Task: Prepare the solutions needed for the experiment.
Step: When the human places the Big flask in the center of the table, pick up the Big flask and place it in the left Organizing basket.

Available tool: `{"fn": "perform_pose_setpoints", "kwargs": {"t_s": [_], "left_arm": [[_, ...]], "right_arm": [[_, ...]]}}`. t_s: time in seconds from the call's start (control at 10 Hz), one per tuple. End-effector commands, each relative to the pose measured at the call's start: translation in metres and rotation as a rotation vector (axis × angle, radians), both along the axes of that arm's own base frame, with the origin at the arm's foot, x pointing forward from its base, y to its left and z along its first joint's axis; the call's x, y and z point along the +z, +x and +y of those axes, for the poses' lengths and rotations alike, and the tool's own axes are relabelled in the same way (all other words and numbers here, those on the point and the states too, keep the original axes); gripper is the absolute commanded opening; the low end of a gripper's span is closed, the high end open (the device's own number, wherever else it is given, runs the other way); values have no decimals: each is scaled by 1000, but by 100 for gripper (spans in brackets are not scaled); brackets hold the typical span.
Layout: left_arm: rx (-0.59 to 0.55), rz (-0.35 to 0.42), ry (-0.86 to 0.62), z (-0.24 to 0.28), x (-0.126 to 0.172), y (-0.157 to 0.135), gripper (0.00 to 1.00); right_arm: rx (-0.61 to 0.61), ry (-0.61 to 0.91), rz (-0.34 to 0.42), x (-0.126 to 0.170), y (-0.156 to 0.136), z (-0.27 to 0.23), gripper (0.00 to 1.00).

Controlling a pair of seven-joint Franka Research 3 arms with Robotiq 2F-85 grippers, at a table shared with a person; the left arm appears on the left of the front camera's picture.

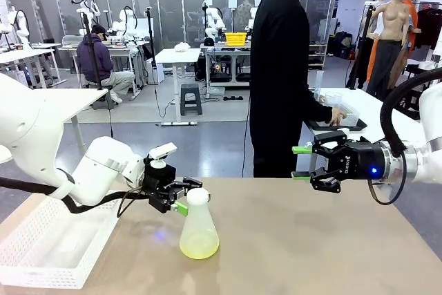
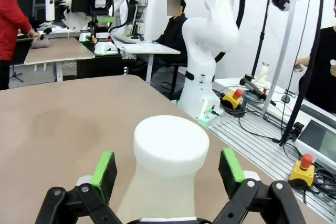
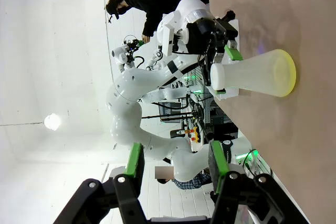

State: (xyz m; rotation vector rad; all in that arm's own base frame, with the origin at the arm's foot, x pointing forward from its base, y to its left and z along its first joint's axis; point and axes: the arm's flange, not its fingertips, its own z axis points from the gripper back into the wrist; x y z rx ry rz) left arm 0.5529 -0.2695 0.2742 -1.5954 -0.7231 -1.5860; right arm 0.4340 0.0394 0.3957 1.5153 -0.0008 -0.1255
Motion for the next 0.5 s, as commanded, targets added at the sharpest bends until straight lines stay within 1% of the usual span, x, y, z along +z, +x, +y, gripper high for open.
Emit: {"fn": "perform_pose_setpoints", "kwargs": {"t_s": [0.0, 0.2, 0.4], "left_arm": [[-35, 54, -11, -6, -5, 10, 100], [-68, 64, 3, -13, -9, 10, 100], [-87, 56, 11, -18, -10, 7, 100]], "right_arm": [[-6, 13, -22, 0, 0, 1, 63], [-6, 13, -22, 0, 0, 1, 63], [-6, 13, -22, 0, 0, 1, 63]]}}
